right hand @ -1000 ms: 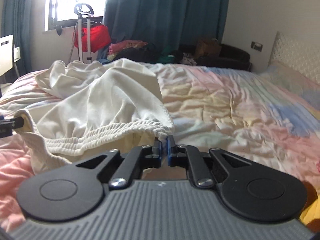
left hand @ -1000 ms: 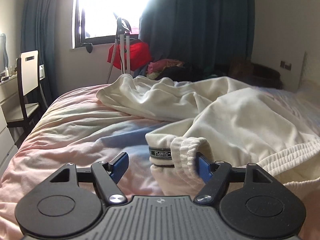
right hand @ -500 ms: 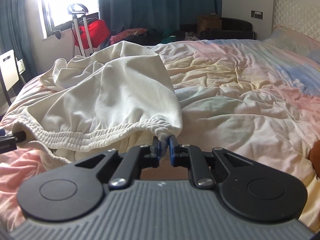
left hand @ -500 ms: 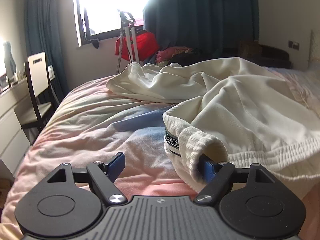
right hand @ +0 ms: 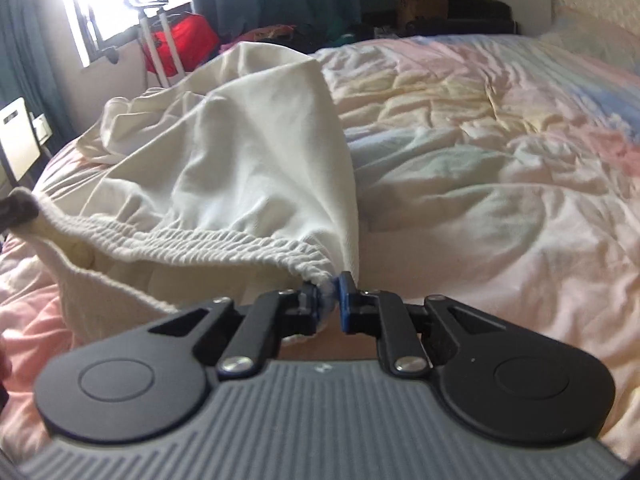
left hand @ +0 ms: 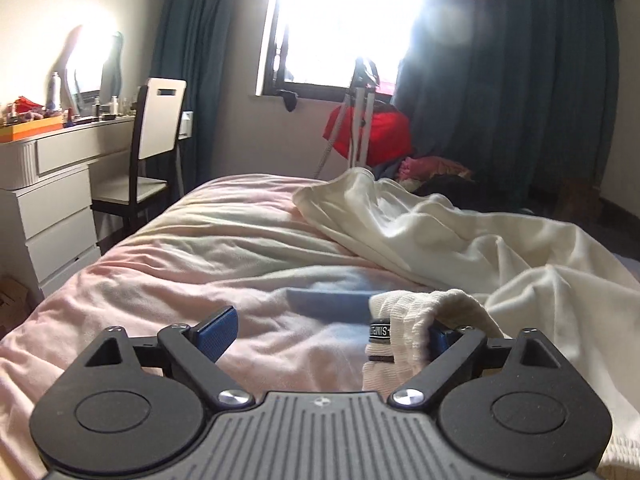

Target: Fold clothes

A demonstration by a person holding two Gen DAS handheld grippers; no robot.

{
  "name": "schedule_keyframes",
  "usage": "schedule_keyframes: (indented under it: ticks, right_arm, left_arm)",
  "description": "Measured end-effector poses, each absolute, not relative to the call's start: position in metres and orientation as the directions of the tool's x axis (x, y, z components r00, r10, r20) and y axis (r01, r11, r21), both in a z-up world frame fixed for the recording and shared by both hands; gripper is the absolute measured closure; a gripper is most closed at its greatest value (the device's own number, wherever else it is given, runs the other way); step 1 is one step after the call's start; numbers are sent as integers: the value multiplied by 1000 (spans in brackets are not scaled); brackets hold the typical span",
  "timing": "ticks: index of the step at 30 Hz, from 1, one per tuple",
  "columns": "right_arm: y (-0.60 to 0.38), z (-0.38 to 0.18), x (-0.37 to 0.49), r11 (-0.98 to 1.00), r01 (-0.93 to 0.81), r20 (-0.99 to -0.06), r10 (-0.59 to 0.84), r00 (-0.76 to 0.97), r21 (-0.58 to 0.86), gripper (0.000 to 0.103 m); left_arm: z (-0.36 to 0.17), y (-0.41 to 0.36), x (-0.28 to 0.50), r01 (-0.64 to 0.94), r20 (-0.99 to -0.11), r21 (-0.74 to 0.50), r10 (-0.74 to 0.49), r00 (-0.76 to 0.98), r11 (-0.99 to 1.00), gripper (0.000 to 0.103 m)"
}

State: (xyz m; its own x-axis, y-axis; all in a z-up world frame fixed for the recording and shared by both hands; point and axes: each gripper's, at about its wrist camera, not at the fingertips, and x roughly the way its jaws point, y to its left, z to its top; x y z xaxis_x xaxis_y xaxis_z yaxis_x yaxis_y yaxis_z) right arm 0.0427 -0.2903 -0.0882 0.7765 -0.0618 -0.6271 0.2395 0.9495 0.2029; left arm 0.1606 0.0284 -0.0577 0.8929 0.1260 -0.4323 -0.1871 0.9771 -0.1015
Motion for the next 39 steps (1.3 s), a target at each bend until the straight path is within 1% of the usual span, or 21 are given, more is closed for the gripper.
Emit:
schedule_keyframes:
  ticks: [1,4,7,12,15,19,21,23,26,27,29,30,31,32,33,34,35,36,37,38,39]
  right_arm:
    - [-282,-84,39,953,217,-616,-43,787,211,90]
    - [-251,-76,30,947,142,-592,60,804,288,90]
    - [-204,-72,30,938,45,-575,172,800,343,90]
    - [-128,-68,46,885,-112,-539,371,756,451,92]
    - [-76,-65,65,837,-220,-504,488,713,500,92]
    - [-6,-64,96,766,-343,-460,614,641,544,93]
    - [28,-65,110,740,-394,-445,654,612,545,93]
    - [57,-70,124,727,-428,-447,675,587,536,93]
    - [82,-83,141,747,-434,-505,663,553,504,92]
    - [85,-86,146,753,-432,-524,657,542,497,92]
    - [80,-88,151,744,-436,-523,667,530,507,90]
    - [77,-88,153,742,-437,-524,669,528,508,87]
    - [74,-88,155,748,-432,-531,663,528,504,75]
    - [72,-86,157,756,-428,-541,653,529,495,69]
    - [70,-83,159,768,-425,-555,640,531,479,54]
    - [67,-80,160,774,-428,-564,633,530,467,47]
    - [65,-77,159,772,-438,-565,636,525,461,44]
    - [61,-74,158,763,-450,-560,647,518,464,33]
    - [56,-69,156,748,-462,-548,663,510,476,19]
    - [51,-63,153,739,-471,-538,673,507,481,17]
    - [45,-56,149,739,-477,-533,674,512,477,18]
  left_arm:
    - [-51,39,166,-223,-435,-138,143,889,965,10]
    - [-31,77,184,-255,-442,-256,121,889,933,10]
    - [-6,113,205,-256,-436,-259,124,891,931,10]
    - [35,169,223,-219,-328,-167,155,932,961,10]
    - [55,211,237,-253,-307,-136,202,930,958,10]
    - [75,273,263,-331,-269,-73,301,915,941,10]
    - [75,299,280,-372,-279,-43,347,895,927,10]
    - [62,320,300,-422,-307,27,409,859,906,10]
    - [26,337,329,-435,-428,93,431,795,896,12]
    - [20,339,331,-437,-448,88,428,785,895,13]
    - [6,341,328,-430,-466,67,409,784,900,14]
    - [2,341,327,-426,-468,59,402,787,903,14]
    - [1,342,325,-433,-479,50,402,781,900,11]
    - [1,344,323,-439,-489,41,401,774,898,8]
    - [0,347,322,-435,-520,40,390,760,900,4]
    - [0,349,319,-433,-531,47,390,752,900,3]
    - [0,351,315,-431,-542,55,390,745,900,2]
    - [2,351,309,-432,-549,62,392,738,900,0]
    - [5,352,301,-423,-560,60,381,736,904,0]
    - [7,353,292,-414,-570,58,371,733,908,0]
    - [11,352,279,-418,-562,53,373,738,907,0]
